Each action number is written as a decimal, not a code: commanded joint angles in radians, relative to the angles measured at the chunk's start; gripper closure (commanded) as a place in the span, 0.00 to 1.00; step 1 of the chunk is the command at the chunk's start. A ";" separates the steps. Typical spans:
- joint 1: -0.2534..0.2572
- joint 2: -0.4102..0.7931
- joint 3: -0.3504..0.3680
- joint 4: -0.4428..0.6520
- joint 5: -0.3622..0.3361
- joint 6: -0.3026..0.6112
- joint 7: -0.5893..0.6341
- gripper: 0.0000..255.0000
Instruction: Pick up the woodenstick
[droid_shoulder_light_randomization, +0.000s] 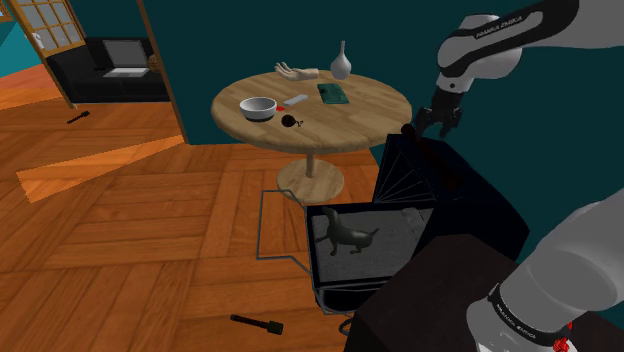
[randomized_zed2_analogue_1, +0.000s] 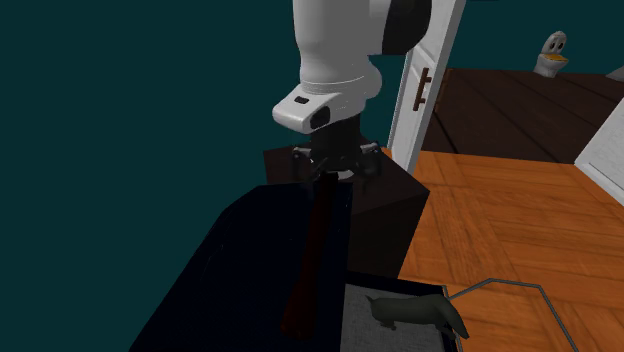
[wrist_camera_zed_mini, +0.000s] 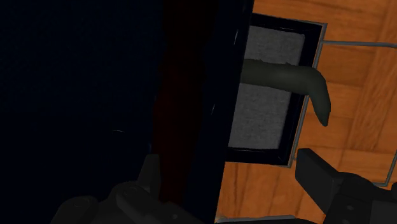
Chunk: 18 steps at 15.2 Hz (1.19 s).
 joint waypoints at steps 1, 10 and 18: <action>-0.007 0.067 -0.026 0.019 0.029 0.032 -0.028 0.00; -0.018 0.197 -0.057 0.011 0.101 0.139 -0.095 0.00; -0.018 0.210 -0.057 0.002 0.109 0.159 -0.101 1.00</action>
